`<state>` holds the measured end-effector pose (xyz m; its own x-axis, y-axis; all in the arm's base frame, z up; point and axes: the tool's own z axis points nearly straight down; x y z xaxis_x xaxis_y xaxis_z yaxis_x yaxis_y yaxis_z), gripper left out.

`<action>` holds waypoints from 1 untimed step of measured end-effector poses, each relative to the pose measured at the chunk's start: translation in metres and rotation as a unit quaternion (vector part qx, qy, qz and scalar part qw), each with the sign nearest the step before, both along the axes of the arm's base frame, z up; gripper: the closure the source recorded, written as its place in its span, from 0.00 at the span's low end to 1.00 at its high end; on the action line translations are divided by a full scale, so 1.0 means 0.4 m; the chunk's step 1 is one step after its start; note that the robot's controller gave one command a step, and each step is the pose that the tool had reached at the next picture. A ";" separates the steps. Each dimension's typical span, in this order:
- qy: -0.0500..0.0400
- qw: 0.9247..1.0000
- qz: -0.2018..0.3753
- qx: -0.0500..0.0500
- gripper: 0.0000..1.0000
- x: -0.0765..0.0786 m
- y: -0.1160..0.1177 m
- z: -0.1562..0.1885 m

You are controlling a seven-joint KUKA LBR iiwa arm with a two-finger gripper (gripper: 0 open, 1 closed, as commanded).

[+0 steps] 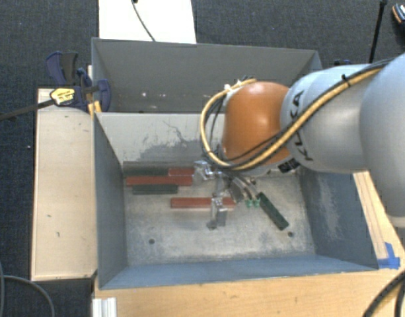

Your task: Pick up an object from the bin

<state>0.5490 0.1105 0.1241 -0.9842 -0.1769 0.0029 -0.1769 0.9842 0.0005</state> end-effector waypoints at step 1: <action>-0.004 0.998 -0.055 0.001 0.00 0.076 0.000 -0.003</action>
Offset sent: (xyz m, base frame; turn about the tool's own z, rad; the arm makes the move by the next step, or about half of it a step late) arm 0.0044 -0.0054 -0.0541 0.0781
